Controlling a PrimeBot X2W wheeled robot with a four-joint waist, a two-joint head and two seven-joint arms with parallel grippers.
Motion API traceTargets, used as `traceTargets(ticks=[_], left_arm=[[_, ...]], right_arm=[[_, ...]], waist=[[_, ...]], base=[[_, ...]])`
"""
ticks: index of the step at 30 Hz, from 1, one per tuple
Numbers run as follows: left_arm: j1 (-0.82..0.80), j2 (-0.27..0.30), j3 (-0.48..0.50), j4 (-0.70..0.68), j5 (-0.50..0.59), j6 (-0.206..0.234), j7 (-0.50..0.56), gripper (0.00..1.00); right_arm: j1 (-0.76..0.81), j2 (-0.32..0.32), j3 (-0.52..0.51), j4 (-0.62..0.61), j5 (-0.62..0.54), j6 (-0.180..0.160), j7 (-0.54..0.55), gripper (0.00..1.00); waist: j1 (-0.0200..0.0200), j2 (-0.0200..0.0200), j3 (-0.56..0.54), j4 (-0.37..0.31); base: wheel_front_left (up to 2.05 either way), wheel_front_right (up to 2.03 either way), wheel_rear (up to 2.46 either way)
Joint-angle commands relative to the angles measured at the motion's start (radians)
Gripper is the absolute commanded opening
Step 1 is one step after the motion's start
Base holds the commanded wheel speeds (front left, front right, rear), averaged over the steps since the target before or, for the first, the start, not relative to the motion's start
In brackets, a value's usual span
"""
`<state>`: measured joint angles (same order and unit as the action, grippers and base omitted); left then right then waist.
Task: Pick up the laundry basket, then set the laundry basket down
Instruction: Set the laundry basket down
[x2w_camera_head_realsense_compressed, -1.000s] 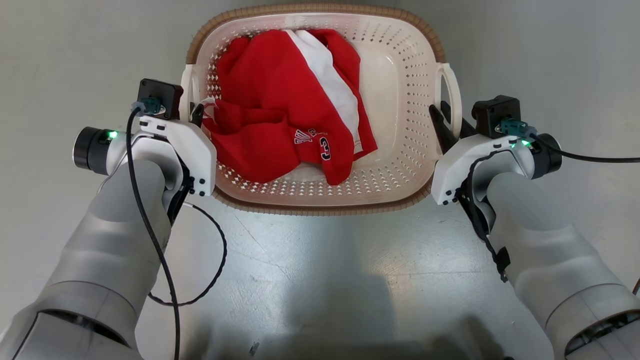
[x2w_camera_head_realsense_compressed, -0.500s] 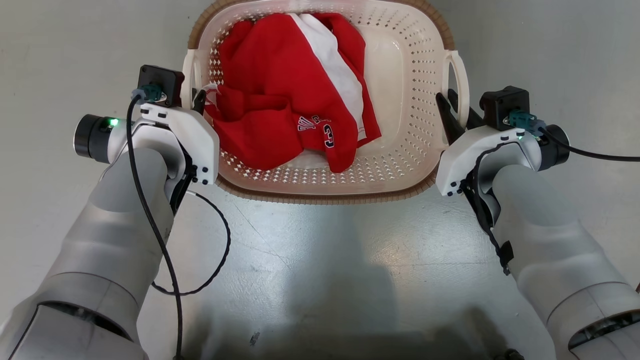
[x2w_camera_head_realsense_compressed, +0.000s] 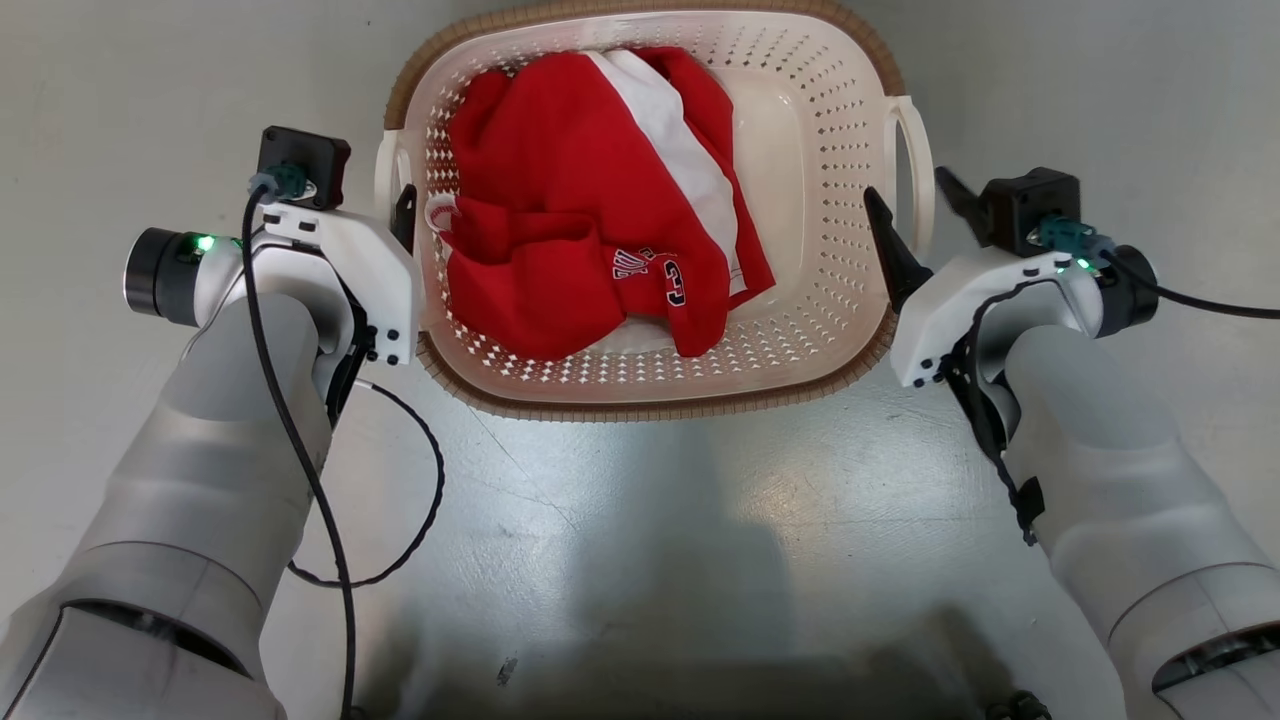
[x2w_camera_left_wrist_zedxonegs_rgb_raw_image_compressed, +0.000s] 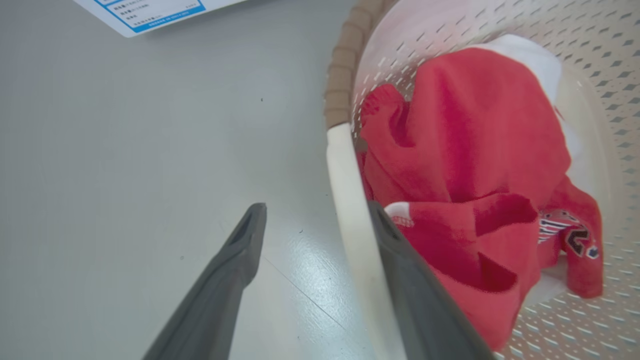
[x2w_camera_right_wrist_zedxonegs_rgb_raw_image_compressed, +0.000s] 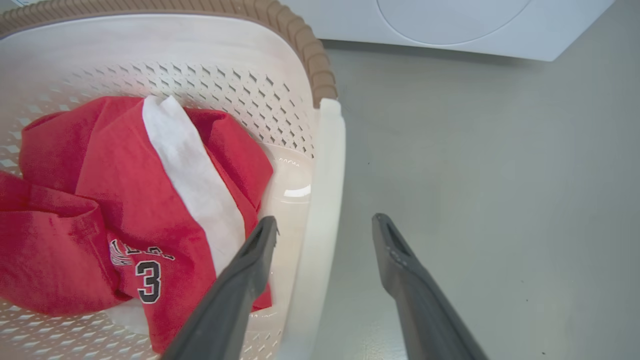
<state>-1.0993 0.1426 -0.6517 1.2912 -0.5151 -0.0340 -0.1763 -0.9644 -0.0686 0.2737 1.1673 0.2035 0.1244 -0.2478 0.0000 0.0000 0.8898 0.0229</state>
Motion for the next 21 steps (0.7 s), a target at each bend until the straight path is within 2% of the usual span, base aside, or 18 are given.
traceTargets(ticks=[1,12,21], left_arm=[[-0.013,0.044,0.015,-0.001,-0.017,0.01,-0.005,1.0],[-0.006,0.037,0.009,-0.001,-0.029,0.012,-0.02,1.0],[0.025,0.027,0.013,-0.001,-0.05,0.011,-0.034,1.0]], right_arm=[[0.052,0.018,-0.003,-0.016,-0.016,0.006,-0.014,1.0],[0.085,0.018,-0.061,-0.026,-0.069,0.006,-0.014,1.0],[0.109,0.018,-0.079,-0.049,-0.086,0.006,-0.014,1.0]], waist=[[0.0,0.0,0.002,0.0],[0.0,0.0,-0.017,0.007],[0.0,0.0,-0.078,0.009]], base=[[0.0,0.0,0.0],[0.0,0.0,0.0],[0.0,0.0,0.0]])
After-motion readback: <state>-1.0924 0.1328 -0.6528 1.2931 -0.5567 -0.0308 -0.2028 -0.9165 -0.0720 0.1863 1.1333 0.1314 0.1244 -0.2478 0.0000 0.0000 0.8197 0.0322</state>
